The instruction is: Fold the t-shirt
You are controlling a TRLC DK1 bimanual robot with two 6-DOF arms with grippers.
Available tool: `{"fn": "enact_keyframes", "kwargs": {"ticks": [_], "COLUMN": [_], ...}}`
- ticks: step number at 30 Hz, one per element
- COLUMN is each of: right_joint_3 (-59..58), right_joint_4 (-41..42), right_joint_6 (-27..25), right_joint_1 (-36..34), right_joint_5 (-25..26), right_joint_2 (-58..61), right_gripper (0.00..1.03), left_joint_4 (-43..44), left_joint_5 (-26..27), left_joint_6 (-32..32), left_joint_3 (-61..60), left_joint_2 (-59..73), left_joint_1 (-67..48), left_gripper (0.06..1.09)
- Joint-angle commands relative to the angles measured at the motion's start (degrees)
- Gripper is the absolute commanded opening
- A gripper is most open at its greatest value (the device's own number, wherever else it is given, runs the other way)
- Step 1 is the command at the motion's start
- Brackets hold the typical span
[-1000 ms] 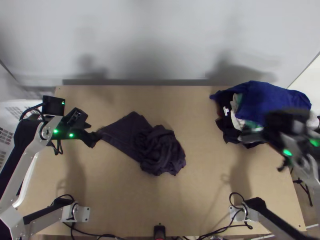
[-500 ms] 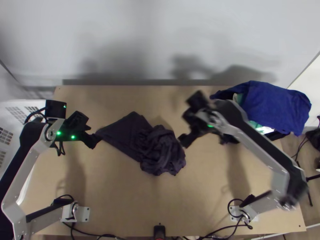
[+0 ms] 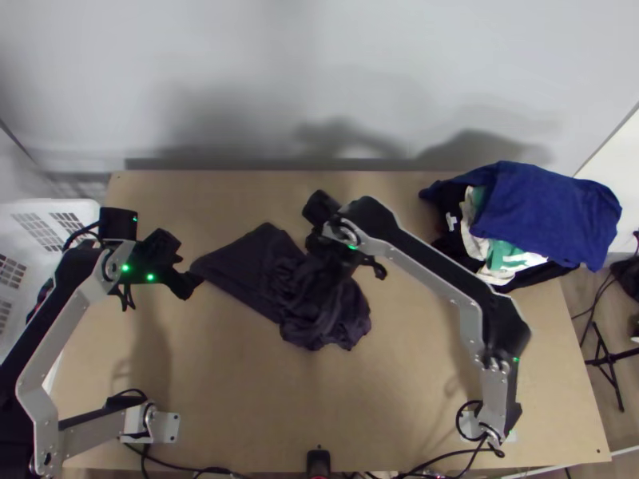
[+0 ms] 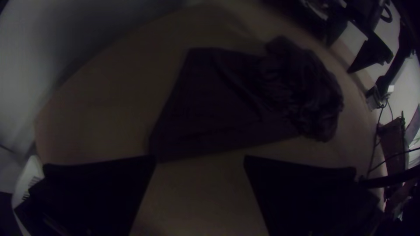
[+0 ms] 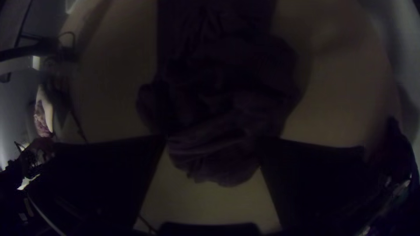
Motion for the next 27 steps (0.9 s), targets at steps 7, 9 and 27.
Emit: {"fn": "enact_keyframes", "kwargs": {"ticks": [7,9,27], "right_joint_3": [2.62,2.36,-0.80], "right_joint_4": [4.22,5.01,6.68], "right_joint_6": [-2.05,-2.32,-5.66], "right_joint_1": [-1.58,-1.85,-4.66], "right_joint_5": [-1.78,-1.78,2.35], "right_joint_2": [7.21,7.56,7.30], "right_gripper": [0.81,0.79,0.87], "left_joint_4": [10.03,10.21,15.04], "left_joint_5": [-0.07,-0.07,1.08], "left_joint_6": [0.41,0.33,0.41], "left_joint_3": [-3.78,-3.61,-3.96], "left_joint_2": [0.36,0.80,4.75], "left_joint_1": [0.45,0.10,-1.04], "left_gripper": [1.04,1.04,1.04]}}
